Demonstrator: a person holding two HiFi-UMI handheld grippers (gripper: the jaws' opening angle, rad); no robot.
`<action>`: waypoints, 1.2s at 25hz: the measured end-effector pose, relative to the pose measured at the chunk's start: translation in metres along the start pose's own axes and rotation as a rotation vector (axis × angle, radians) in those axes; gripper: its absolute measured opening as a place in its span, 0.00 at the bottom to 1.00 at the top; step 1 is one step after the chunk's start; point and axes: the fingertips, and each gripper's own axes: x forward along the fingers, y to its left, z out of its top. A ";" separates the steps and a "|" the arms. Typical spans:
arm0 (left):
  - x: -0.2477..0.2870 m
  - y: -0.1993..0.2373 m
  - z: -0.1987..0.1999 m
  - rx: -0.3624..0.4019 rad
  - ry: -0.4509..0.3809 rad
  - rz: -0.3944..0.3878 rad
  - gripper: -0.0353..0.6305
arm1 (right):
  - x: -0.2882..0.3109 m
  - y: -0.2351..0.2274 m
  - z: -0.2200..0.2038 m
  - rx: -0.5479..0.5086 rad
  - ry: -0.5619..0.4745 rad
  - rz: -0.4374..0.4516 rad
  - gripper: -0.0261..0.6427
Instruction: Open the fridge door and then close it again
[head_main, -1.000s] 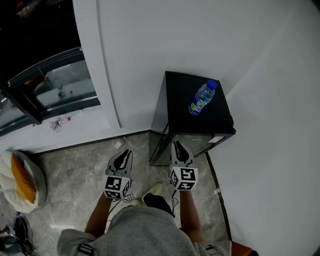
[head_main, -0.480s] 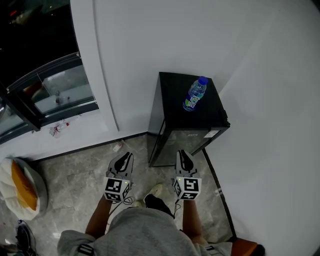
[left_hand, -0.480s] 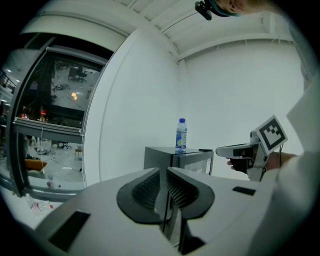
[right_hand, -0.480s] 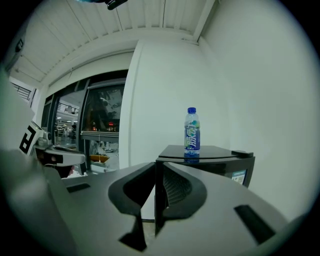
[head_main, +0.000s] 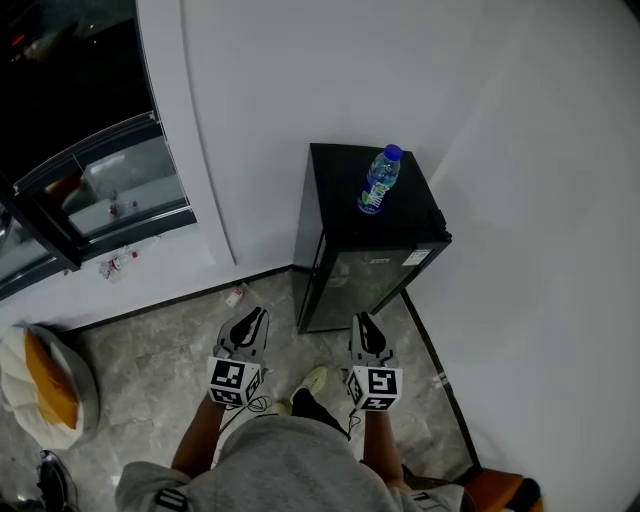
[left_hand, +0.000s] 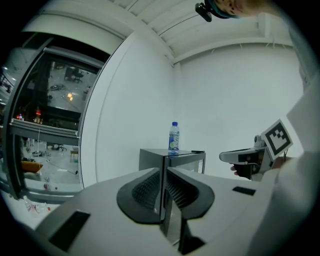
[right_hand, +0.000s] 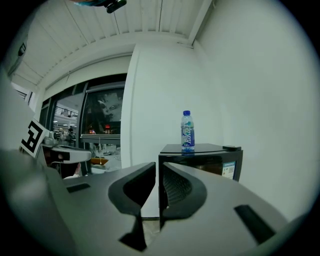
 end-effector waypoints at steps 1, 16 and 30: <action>-0.002 -0.002 0.000 0.001 0.000 -0.004 0.12 | -0.005 0.002 -0.002 0.002 0.002 -0.002 0.13; -0.024 -0.022 -0.010 0.003 0.008 -0.035 0.12 | -0.042 0.014 -0.015 0.008 0.004 -0.011 0.13; -0.020 -0.023 -0.011 0.003 0.020 -0.039 0.12 | -0.040 0.011 -0.017 0.018 0.010 -0.017 0.13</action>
